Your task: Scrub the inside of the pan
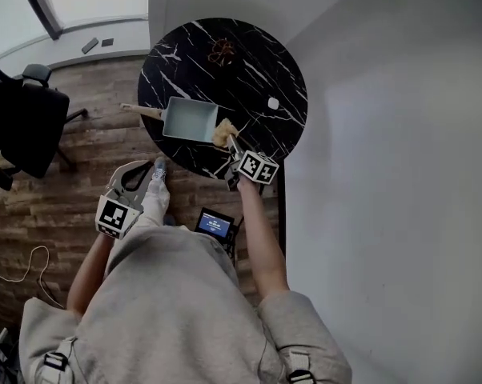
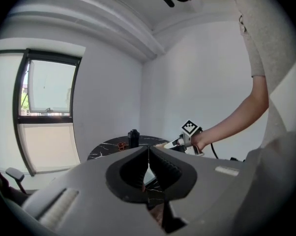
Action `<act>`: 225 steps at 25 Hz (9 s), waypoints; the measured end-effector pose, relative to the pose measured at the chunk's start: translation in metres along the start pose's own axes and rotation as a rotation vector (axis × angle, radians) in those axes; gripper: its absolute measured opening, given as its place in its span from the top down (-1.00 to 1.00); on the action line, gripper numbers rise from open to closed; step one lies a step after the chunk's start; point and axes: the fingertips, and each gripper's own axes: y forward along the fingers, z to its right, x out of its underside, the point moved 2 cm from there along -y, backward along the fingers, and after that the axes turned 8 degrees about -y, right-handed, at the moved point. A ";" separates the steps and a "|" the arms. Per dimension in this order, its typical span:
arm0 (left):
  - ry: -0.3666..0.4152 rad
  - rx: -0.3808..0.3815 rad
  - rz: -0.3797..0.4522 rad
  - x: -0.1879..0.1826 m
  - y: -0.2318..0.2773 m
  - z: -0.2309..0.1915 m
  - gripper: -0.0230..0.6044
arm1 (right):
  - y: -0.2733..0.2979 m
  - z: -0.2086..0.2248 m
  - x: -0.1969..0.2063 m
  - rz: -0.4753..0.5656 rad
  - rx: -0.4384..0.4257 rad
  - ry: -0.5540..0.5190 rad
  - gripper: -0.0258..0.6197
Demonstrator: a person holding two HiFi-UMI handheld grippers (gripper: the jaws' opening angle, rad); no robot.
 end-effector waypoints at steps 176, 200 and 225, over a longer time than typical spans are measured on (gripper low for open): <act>0.564 0.465 -1.023 0.230 0.222 -0.125 0.38 | 0.226 -0.066 0.090 -0.710 -0.292 -1.204 0.86; 0.526 0.463 -1.019 0.229 0.219 -0.125 0.38 | 0.230 -0.047 0.076 -0.690 -0.233 -1.316 0.68; 0.445 0.407 -1.049 0.231 0.219 -0.126 0.38 | 0.191 0.035 0.045 -0.818 0.018 -1.160 0.63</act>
